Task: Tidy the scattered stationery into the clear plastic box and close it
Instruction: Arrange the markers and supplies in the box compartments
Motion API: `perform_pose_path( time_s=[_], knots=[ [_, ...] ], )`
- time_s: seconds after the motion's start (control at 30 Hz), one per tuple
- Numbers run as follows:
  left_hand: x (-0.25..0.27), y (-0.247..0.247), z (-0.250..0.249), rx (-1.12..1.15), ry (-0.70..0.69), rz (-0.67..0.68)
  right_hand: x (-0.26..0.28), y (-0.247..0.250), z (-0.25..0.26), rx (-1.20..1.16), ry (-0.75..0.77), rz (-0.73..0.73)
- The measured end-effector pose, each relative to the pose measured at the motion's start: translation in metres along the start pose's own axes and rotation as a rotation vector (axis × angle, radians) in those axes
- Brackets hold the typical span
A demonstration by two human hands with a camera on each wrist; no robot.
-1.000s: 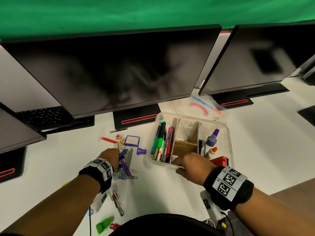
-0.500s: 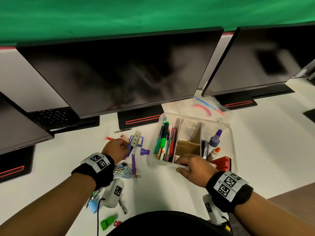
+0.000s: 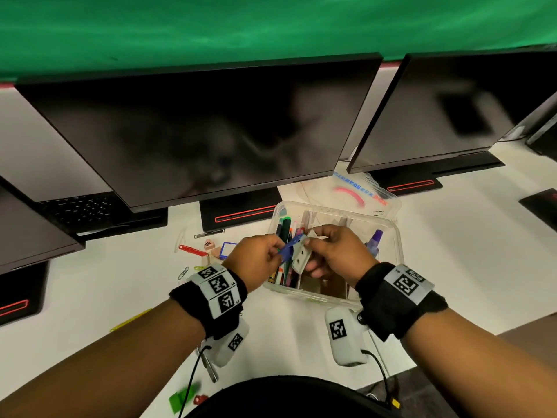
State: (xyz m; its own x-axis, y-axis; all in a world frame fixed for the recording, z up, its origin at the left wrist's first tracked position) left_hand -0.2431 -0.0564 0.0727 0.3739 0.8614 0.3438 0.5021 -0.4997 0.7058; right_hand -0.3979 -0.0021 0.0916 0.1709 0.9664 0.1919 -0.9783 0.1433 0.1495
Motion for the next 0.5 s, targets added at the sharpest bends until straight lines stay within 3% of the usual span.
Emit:
perform_pose_path(
  time_s=[0.3,0.5],
  knots=[
    [-0.004,-0.007,-0.010,-0.088,-0.071,0.003,-0.004,0.011,0.005,0.194,0.000,0.004],
    [-0.008,-0.002,0.017,-0.415,-0.152,0.097,-0.016,0.066,0.034,0.624,0.119,-0.199]
  ],
)
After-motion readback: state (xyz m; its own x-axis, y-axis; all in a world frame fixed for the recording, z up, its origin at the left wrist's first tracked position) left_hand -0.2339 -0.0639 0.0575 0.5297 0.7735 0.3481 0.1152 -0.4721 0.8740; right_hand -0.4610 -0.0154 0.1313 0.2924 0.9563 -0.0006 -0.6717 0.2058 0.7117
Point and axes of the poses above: each hand's wrist, its own x-axis away from the middle knuckle, its own y-axis out of the back of the hand, z = x × y, the point moved 2 cm from there along -x, towards the middle knuckle, and after that the axes turned 15 degrees about y, right-handed, at the moved point
